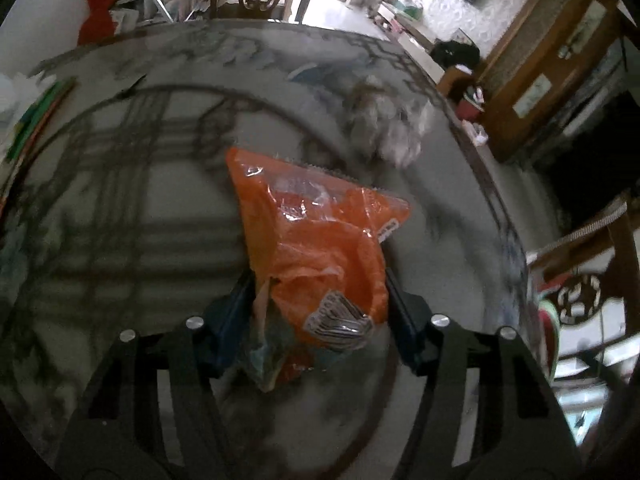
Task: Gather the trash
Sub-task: 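Grasp the orange snack bag with the left gripper while the right grasps the crumpled newspaper, then lift the orange bag and crumpled newspaper and carry them toward the red bucket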
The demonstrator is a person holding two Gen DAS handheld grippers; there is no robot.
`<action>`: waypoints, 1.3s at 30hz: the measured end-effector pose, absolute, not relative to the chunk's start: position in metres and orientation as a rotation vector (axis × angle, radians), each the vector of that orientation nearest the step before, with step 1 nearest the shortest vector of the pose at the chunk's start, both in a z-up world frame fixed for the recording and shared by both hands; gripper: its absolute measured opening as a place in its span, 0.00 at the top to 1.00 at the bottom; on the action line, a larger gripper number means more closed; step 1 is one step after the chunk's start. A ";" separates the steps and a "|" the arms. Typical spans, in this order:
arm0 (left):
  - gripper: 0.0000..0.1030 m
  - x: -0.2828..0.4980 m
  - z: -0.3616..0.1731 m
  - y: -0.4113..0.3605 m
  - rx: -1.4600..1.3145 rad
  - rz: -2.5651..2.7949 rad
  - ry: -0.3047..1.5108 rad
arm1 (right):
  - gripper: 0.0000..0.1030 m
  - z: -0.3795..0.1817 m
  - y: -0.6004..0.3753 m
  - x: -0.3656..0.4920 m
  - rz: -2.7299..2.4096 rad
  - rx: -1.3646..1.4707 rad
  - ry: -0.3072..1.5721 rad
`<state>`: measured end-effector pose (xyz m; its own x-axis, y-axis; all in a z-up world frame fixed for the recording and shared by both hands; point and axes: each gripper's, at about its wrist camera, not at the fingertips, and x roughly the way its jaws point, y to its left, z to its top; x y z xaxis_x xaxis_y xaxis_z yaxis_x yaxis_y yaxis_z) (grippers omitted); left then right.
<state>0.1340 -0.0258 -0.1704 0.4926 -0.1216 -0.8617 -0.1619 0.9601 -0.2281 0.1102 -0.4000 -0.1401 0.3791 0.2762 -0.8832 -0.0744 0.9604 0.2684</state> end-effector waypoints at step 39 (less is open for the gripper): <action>0.28 0.051 -0.180 0.034 -0.279 0.079 1.027 | 0.46 -0.154 -0.162 0.281 0.484 -0.016 1.154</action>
